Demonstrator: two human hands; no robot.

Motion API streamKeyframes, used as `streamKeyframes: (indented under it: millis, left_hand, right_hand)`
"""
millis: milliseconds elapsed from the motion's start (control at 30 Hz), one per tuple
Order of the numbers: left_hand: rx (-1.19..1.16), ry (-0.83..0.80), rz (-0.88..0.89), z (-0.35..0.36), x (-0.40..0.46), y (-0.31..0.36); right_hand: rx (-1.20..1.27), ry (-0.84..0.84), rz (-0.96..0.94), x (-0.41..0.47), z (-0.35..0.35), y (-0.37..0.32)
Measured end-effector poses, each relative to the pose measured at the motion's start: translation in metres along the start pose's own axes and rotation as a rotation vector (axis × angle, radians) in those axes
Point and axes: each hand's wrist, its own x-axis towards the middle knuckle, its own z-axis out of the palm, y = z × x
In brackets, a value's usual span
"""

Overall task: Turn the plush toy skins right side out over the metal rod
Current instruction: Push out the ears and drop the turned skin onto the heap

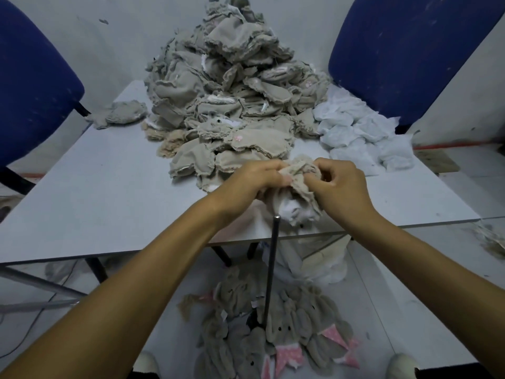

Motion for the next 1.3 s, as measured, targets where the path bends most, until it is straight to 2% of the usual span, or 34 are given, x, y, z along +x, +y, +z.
streamKeyframes:
  millis: [100, 167, 233, 333, 400, 467, 500, 600, 667, 833, 933, 1000, 1133, 1200, 1300]
  left_hand:
    - [0.089, -0.028, 0.025, 0.008, 0.000, -0.003]
    - [0.146, 0.011, 0.042, 0.009, 0.001, -0.006]
    - [0.139, 0.114, 0.041, 0.003, 0.002, -0.009]
    - [0.083, 0.348, 0.006, -0.010, 0.006, -0.013]
    - [0.185, 0.499, 0.015, -0.007, 0.008, -0.019]
    - [0.316, 0.559, 0.037, 0.000, 0.010, -0.022]
    - [0.299, 0.510, 0.043, 0.001, 0.010, -0.021]
    - [0.066, 0.188, 0.037, -0.007, 0.007, -0.013]
    - [0.014, 0.076, 0.046, -0.005, 0.003, -0.009]
    - [0.043, 0.029, 0.155, 0.008, 0.000, 0.003]
    - [0.150, 0.112, 0.215, 0.009, 0.000, 0.002]
    - [0.214, 0.171, 0.247, 0.007, -0.003, 0.000]
    - [0.418, 0.257, 0.316, -0.018, -0.018, -0.004]
    - [0.571, 0.244, 0.444, -0.024, -0.028, -0.003]
    - [0.708, 0.290, 0.647, -0.017, -0.041, -0.004]
  right_hand:
    - [-0.029, 0.062, 0.061, 0.001, 0.010, 0.007]
    - [-0.015, 0.003, 0.108, 0.001, 0.016, 0.003]
    - [0.152, -0.140, 0.117, 0.003, 0.013, -0.004]
    - [0.451, -0.483, 0.165, 0.000, 0.001, -0.018]
    - [0.373, -0.542, 0.123, -0.006, 0.004, -0.022]
    - [0.252, -0.410, 0.073, -0.009, 0.011, -0.024]
    - [0.223, -0.342, 0.069, -0.010, 0.012, -0.024]
    - [0.270, -0.250, 0.078, -0.005, 0.006, -0.017]
    - [0.295, -0.190, 0.090, -0.006, 0.002, -0.012]
    - [0.284, -0.014, 0.121, -0.011, 0.013, -0.013]
    - [0.225, 0.029, 0.127, -0.011, 0.017, -0.016]
    - [0.142, -0.012, -0.003, -0.012, 0.011, -0.019]
    - [-0.026, -0.304, -0.359, -0.020, -0.013, -0.022]
    - [-0.125, -0.266, -0.535, -0.033, -0.016, -0.021]
    - [-0.241, -0.126, -0.706, -0.045, -0.015, -0.023]
